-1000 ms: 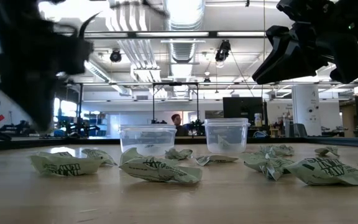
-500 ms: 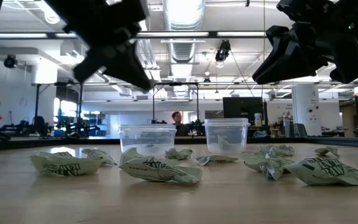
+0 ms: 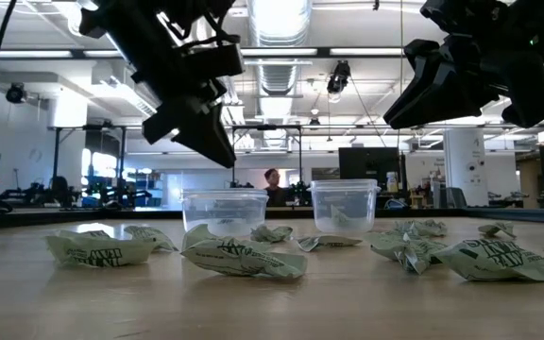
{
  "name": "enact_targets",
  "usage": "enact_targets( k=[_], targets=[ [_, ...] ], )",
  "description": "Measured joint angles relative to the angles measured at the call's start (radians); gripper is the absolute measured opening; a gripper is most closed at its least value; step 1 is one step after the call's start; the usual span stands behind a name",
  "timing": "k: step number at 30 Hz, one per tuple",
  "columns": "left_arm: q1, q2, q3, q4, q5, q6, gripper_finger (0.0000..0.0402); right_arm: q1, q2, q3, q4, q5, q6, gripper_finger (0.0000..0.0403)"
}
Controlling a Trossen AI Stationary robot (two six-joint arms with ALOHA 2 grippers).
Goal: Pick and place items into bin
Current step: Put the white stevia packet into the right transparent bin
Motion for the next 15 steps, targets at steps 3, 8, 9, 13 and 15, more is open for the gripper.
enact_targets(
  k=[3, 8, 9, 13, 15],
  targets=[
    [-0.001, 0.0, -0.003, 0.003, 0.003, 0.0, 0.0101, 0.0, 0.0, 0.0, -0.003, 0.0, 0.013, 0.0072],
    [0.0, -0.008, 0.001, -0.003, 0.002, 0.0, 0.0131, 0.0, 0.0, 0.0, -0.107, -0.099, 0.157, 0.0072],
    [0.0, -0.013, 0.003, -0.002, 0.002, 0.0, 0.0133, 0.0, 0.0, 0.0, -0.136, -0.139, 0.18, 0.0072],
    [-0.011, -0.041, 0.003, -0.003, 0.002, 0.0, 0.0134, 0.0, 0.0, 0.0, -0.194, -0.227, 0.259, 0.0072],
    [-0.021, -0.058, 0.0, -0.005, 0.003, 0.0, 0.0134, 0.0, 0.0, 0.0, -0.194, -0.228, 0.279, 0.0073]
  ],
)
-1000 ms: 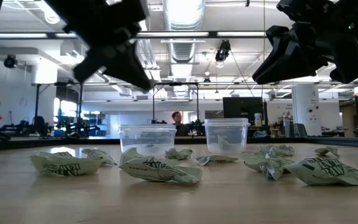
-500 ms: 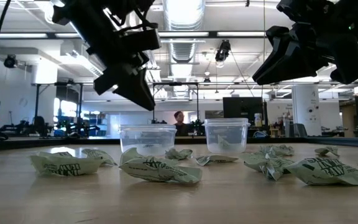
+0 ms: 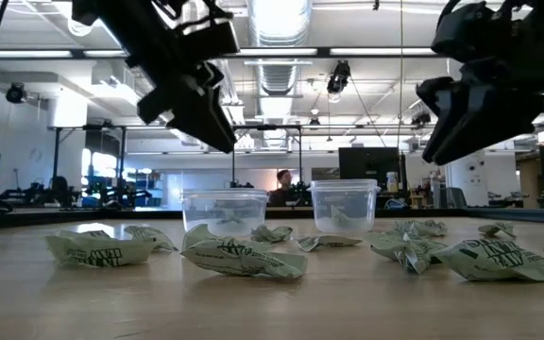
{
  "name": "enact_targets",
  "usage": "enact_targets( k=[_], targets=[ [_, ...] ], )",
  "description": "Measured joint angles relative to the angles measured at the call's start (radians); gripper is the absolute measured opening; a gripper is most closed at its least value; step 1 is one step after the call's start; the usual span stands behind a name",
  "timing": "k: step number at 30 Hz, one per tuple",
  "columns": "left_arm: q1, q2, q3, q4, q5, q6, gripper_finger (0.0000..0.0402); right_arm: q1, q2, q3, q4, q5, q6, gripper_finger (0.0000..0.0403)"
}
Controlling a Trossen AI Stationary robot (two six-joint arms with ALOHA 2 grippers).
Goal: Pick and place items into bin
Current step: Put the white stevia packet into the right transparent bin
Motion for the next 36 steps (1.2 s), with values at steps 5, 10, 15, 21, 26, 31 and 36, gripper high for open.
enact_targets(
  k=[5, 10, 15, 21, 26, 31, 36],
  targets=[
    [-0.033, -0.032, 0.0, 0.004, -0.001, -0.001, 0.0134, 0.0, 0.0, 0.0, -0.088, -0.002, 0.113, 0.0072],
    [-0.064, -0.042, -0.002, 0.002, 0.0, -0.001, 0.0134, 0.0, 0.0, 0.0, -0.279, -0.041, 0.345, 0.0072],
    [-0.069, -0.042, -0.002, 0.002, -0.002, -0.001, 0.0135, 0.0, 0.0, 0.0, -0.315, -0.046, 0.416, 0.0073],
    [-0.07, -0.042, -0.002, 0.002, -0.003, -0.001, 0.0135, 0.0, 0.0, 0.0, -0.311, -0.05, 0.442, 0.0073],
    [-0.071, -0.042, -0.002, 0.002, -0.003, -0.001, 0.0135, 0.003, 0.001, -0.031, -0.264, -0.069, 0.456, 0.0079],
    [-0.071, -0.042, -0.003, 0.002, -0.002, -0.001, 0.0135, 0.014, 0.003, -0.089, -0.185, -0.093, 0.462, 0.0103],
    [-0.071, -0.042, -0.003, 0.002, 0.0, -0.001, 0.0135, 0.014, 0.003, -0.119, -0.135, -0.114, 0.463, 0.0131]
  ],
)
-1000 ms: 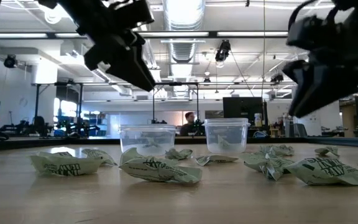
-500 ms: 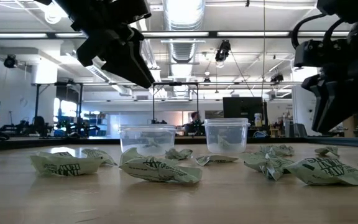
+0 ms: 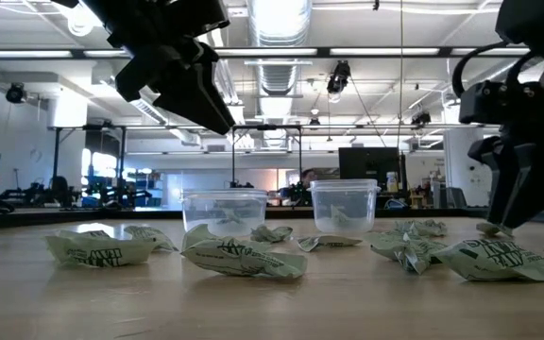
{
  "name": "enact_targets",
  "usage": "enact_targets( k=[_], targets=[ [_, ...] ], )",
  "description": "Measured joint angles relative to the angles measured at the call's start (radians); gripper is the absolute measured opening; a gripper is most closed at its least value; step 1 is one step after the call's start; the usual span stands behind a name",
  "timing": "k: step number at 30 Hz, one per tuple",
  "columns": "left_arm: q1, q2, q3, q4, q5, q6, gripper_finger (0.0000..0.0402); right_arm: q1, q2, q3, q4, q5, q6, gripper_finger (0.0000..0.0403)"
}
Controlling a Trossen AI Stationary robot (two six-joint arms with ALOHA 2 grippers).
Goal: Pick and place items into bin
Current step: Put the white stevia packet into the right transparent bin
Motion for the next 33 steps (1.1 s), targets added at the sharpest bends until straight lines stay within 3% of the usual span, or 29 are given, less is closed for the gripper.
enact_targets(
  k=[9, 13, 21, 29, 33],
  targets=[
    [0.0, 0.0, 0.0, 0.0, 0.0, 0.0, 0.0135, -0.001, 0.0, -0.026, 0.002, 0.001, 0.012, 0.0147],
    [0.0, 0.0, -0.001, 0.0, 0.0, 0.0, 0.0135, -0.001, 0.0, -0.032, 0.005, 0.0, 0.011, 0.0118],
    [0.0, 0.0, -0.001, 0.0, 0.0, 0.0, 0.0135, -0.001, 0.0, -0.025, 0.001, 0.001, -0.072, 0.0016],
    [0.0, 0.0, -0.001, 0.001, -0.002, 0.0, 0.0135, 0.0, -0.001, 0.037, 0.002, 0.013, -0.177, 0.0011],
    [0.0, 0.0, -0.001, 0.001, -0.003, 0.0, 0.0135, 0.0, -0.001, 0.079, 0.001, 0.075, -0.268, 0.0011]
  ],
)
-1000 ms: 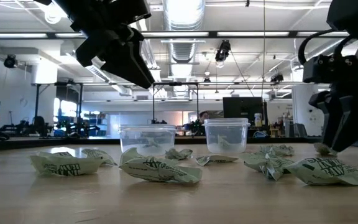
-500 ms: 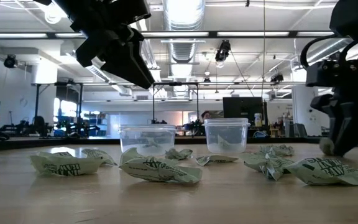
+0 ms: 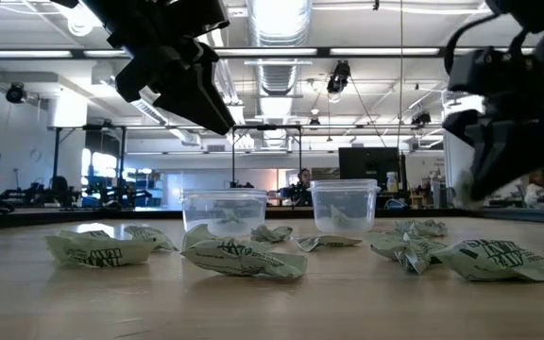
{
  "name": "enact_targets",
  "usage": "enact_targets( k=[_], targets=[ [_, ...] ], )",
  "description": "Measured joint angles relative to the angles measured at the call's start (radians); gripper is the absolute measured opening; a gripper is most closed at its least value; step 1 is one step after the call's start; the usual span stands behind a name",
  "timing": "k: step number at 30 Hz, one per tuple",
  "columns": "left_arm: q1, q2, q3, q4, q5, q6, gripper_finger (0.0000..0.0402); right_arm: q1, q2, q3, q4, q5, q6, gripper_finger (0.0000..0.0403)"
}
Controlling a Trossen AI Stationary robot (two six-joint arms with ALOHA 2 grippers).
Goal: Pick and place items into bin
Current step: Put the white stevia packet into the right transparent bin
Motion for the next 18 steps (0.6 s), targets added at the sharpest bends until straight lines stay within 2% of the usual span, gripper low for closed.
enact_targets(
  k=[5, 9, 11, 13, 18],
  targets=[
    [0.001, 0.0, 0.0, 0.0, 0.0, 0.0, 0.0135, 0.0, 0.0, 0.051, 0.014, 0.153, -0.16, 0.0011],
    [0.001, 0.0, 0.0, 0.001, 0.0, 0.0, 0.0135, -0.022, 0.0, 0.066, 0.162, 0.32, -0.358, 0.0011],
    [0.001, 0.0, 0.0, 0.001, 0.0, 0.0, 0.0135, -0.05, 0.0, 0.067, 0.263, 0.314, -0.442, 0.0011],
    [0.001, 0.0, 0.0, 0.001, 0.0, 0.0, 0.0135, -0.081, 0.0, 0.063, 0.347, 0.266, -0.499, 0.0011],
    [0.001, 0.0, 0.0, 0.001, 0.001, 0.0, 0.0135, -0.172, 0.007, 0.052, 0.427, 0.174, -0.531, 0.0011]
  ],
)
